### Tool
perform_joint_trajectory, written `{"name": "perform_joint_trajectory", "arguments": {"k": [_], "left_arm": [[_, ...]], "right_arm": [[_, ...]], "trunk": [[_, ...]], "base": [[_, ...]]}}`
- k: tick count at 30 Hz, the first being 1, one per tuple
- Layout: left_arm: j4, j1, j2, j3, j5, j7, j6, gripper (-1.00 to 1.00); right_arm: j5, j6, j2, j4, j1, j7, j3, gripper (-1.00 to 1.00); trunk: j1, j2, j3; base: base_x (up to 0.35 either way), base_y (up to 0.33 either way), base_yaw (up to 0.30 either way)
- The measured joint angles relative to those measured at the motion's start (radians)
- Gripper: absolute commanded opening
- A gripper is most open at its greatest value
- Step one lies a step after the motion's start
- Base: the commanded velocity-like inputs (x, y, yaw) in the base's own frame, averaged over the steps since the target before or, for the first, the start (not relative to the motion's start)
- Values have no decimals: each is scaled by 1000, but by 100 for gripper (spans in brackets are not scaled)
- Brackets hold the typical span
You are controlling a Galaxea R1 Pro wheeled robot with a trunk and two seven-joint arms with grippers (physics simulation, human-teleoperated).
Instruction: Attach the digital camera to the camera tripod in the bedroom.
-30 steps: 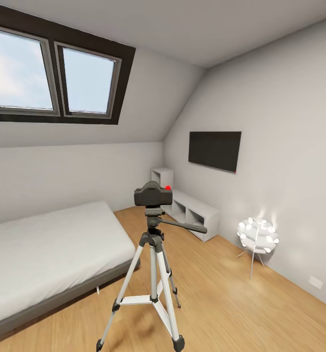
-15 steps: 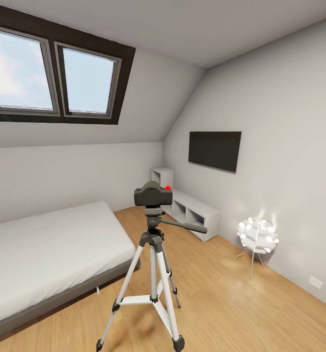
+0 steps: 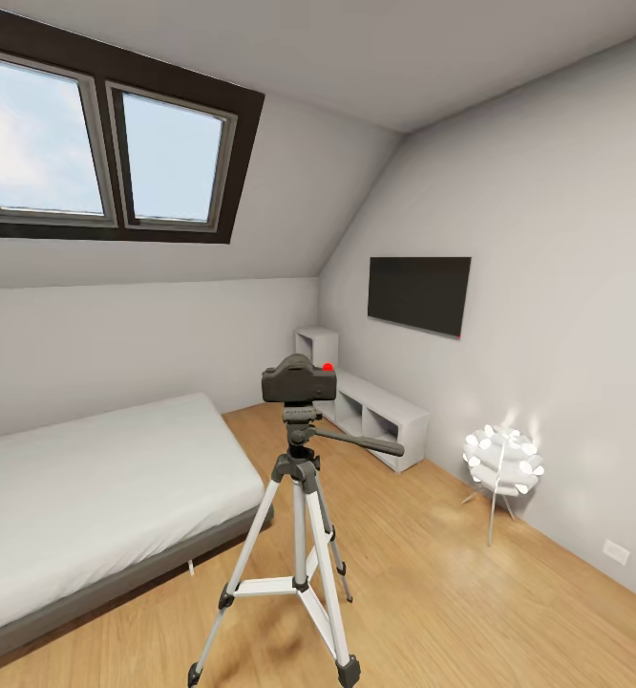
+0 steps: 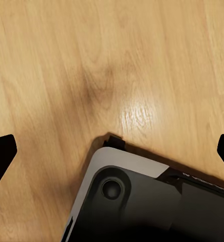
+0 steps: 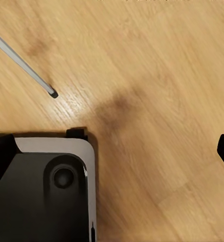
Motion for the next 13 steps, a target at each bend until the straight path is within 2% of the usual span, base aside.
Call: {"name": "perform_joint_trajectory", "arguments": {"k": [13], "left_arm": [[0,0,0,0,0,0,0,100]], "right_arm": [[1,0,1,0,0,0,0,100]], "trunk": [[0,0,0]], "base": [[0,0,0]]}}
